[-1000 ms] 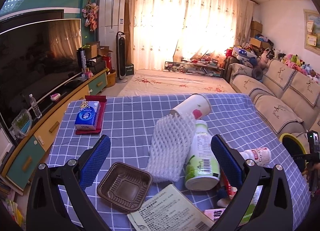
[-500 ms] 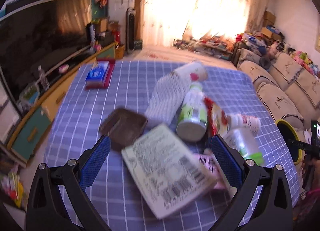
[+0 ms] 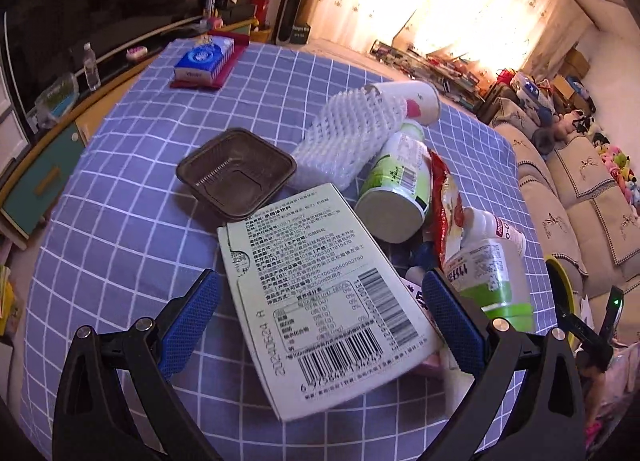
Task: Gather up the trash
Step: 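Grasp the white cardboard box with the left gripper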
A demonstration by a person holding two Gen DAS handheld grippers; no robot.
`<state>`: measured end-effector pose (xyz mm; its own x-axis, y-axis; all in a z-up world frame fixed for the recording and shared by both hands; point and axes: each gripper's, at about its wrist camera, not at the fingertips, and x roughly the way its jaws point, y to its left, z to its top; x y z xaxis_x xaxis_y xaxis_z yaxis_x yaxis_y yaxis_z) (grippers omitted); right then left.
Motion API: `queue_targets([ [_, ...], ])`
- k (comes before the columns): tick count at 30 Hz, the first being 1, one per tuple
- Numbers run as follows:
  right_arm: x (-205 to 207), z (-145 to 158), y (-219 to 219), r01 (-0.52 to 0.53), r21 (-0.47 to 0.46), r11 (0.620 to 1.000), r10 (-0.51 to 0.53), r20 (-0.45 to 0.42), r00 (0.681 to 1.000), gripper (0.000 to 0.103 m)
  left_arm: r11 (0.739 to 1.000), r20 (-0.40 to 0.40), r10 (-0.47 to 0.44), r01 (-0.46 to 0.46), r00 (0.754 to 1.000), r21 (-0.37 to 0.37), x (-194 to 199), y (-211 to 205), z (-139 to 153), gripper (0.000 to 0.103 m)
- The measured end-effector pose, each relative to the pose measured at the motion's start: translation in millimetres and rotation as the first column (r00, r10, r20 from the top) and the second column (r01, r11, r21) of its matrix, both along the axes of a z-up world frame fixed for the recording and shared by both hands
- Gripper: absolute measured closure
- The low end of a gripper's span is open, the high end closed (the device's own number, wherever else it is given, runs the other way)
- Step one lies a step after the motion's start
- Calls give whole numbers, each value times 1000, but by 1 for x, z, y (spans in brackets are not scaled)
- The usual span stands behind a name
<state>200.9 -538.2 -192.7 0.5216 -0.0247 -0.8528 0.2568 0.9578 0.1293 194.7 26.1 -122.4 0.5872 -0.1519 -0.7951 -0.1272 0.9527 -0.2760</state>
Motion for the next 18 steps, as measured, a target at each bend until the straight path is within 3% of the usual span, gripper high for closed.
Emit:
queue_targets([
  [7, 2, 1, 1, -15, 15, 1000, 15, 11, 1000, 20, 999, -80, -40, 39, 996, -23, 20, 2, -11, 4],
  [12, 6, -2, 8, -37, 18, 999, 37, 2, 999, 20, 997, -65, -72, 70, 995, -32, 21, 4, -11, 22],
  [18, 7, -2, 10, -45, 27, 999, 45, 0, 999, 20, 995, -34, -91, 92, 995, 45, 5, 8, -6, 30],
])
